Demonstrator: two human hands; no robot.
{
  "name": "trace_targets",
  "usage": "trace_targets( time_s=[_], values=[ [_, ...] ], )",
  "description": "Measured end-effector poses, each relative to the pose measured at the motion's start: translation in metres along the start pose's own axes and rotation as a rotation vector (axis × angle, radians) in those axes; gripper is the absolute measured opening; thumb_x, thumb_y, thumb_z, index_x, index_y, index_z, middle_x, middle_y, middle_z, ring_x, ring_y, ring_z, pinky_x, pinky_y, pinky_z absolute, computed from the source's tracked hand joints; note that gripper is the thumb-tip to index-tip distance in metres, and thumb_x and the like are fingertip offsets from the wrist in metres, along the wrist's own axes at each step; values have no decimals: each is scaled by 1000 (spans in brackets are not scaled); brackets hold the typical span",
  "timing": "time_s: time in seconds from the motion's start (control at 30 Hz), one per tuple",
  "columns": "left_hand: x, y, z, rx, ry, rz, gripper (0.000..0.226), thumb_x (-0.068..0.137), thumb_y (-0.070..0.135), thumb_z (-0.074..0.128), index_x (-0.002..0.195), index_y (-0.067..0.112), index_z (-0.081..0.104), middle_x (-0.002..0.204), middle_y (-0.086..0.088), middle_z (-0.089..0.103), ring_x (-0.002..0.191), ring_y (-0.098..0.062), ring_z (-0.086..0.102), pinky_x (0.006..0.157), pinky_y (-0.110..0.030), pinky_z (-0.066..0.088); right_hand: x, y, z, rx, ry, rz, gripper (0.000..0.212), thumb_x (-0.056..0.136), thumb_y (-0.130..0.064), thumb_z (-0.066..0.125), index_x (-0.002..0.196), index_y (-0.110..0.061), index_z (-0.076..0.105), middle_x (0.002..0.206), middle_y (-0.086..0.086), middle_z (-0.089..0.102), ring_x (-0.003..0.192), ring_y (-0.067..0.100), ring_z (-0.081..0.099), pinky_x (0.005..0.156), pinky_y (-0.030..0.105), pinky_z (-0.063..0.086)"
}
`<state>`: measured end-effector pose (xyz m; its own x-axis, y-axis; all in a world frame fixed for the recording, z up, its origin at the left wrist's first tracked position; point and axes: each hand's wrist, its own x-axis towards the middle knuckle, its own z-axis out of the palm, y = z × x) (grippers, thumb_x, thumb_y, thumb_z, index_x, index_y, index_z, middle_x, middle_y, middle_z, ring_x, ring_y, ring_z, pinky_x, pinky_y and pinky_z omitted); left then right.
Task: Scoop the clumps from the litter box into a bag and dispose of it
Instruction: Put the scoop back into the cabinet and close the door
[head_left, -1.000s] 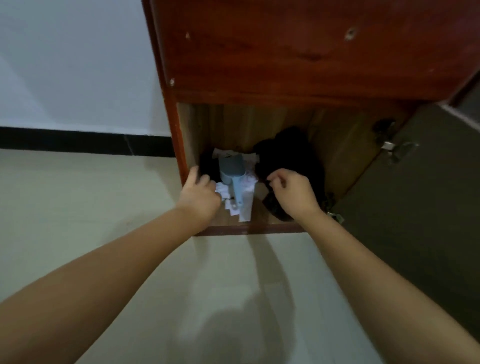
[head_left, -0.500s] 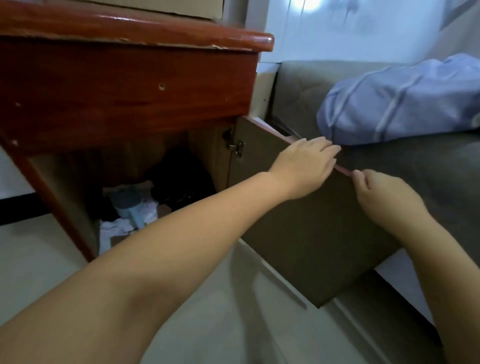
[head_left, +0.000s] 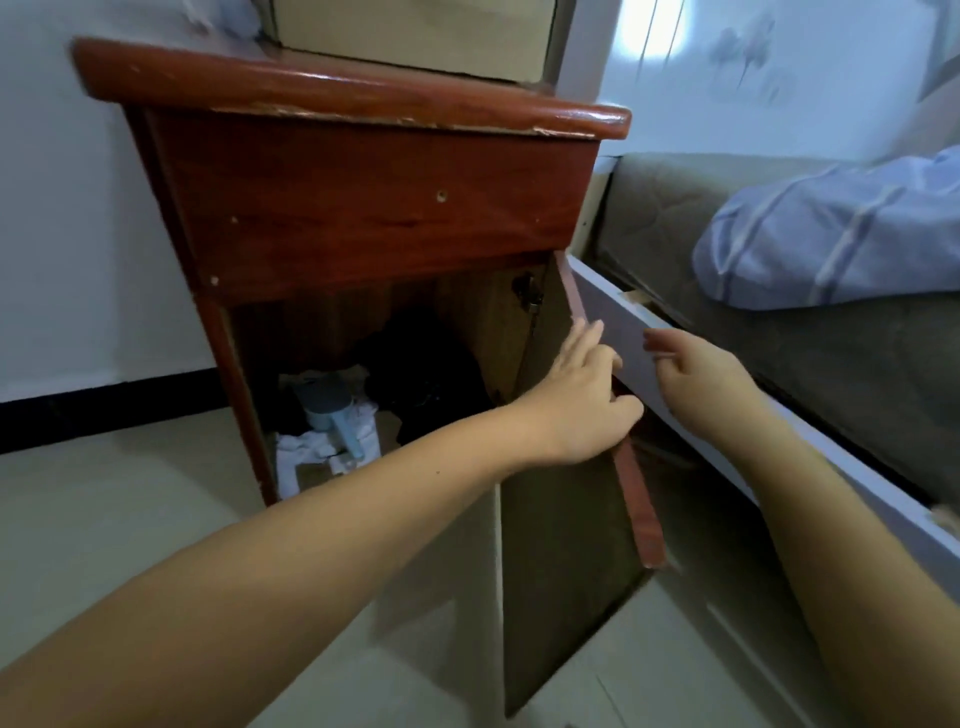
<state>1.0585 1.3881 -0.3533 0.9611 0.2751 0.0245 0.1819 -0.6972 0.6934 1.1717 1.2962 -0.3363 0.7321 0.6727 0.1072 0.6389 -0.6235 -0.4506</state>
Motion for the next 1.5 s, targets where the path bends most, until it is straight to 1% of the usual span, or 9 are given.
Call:
trace_targets(
  time_s=[0.1, 0.23, 0.47, 0.67, 1.0, 1.13, 1.27, 1.37, 1.5],
  values=[
    [-34, -14, -17, -100, -26, -154, 67, 100, 16, 32, 149, 15, -12, 156, 0, -22, 146, -18, -7, 116, -28, 7, 13, -29, 29, -89, -44, -418, 61, 93, 2, 36, 146, -28, 28, 156, -7, 21, 145, 11, 13, 119, 32, 10],
    [-64, -51, -57, 120, 100, -237, 55, 102, 13, 30, 150, 8, 5, 159, -8, 3, 146, -21, 9, 113, -26, 13, 33, -61, 77, -191, -24, -647, 57, 89, 4, 38, 143, -14, 34, 153, 4, 28, 147, 18, 12, 119, 40, 3],
    [-71, -115, -104, 822, 152, -165, 51, 104, 29, 20, 150, 11, 9, 159, -6, 2, 147, -17, -3, 118, -33, 6, 58, -89, 127, -217, 233, -691, 59, 79, 1, 43, 137, -3, 39, 145, 15, 41, 142, 30, 26, 116, 51, 15],
    [-66, -137, -132, 1033, 140, -62, 51, 104, 26, 20, 150, 11, 5, 159, -5, -10, 145, -15, -14, 114, -29, -11, 74, -96, 150, -164, 341, -701, 59, 80, -11, 25, 136, -2, 41, 141, 17, 45, 139, 32, 31, 115, 52, 20],
    [-82, -189, -125, 1565, 104, 59, 60, 101, 29, 26, 147, 9, -7, 152, -9, -19, 139, -23, -22, 113, -43, -15, 84, -79, 182, -148, 329, -739, 74, 84, 6, 48, 149, -8, 16, 157, 17, 10, 145, 31, 5, 116, 54, 14],
    [-86, -200, -112, 1544, 164, 3, 64, 99, 27, 30, 146, 9, -9, 152, -10, -20, 140, -24, -20, 114, -46, -13, 78, -78, 191, -144, 339, -746, 70, 84, 1, 48, 148, -8, 21, 156, 18, 15, 145, 31, 8, 116, 53, 12],
    [-96, -201, -89, 1329, 322, 92, 51, 91, 25, 42, 139, 7, 41, 149, -15, 36, 140, -28, 31, 116, -46, 17, 53, -91, 214, -97, 303, -1017, 55, 81, -4, 39, 135, -9, 43, 143, 14, 42, 136, 26, 34, 113, 50, 26],
    [-125, -228, -58, 1005, 431, 61, 32, 85, 21, 44, 106, 10, 66, 104, -9, 67, 93, -25, 64, 80, -35, 52, 31, -106, 250, -35, 89, -1112, 48, 80, -12, 43, 127, -10, 52, 126, 10, 57, 116, 24, 53, 96, 41, 44],
    [-190, -294, -7, 606, 386, -381, 38, 88, 25, 34, 92, 8, 67, 82, -10, 65, 73, -29, 63, 60, -35, 52, 2, -117, 321, -153, -269, -1084, 46, 90, -37, 39, 130, -17, 51, 124, 3, 58, 110, 24, 57, 89, 36, 44]
  ],
)
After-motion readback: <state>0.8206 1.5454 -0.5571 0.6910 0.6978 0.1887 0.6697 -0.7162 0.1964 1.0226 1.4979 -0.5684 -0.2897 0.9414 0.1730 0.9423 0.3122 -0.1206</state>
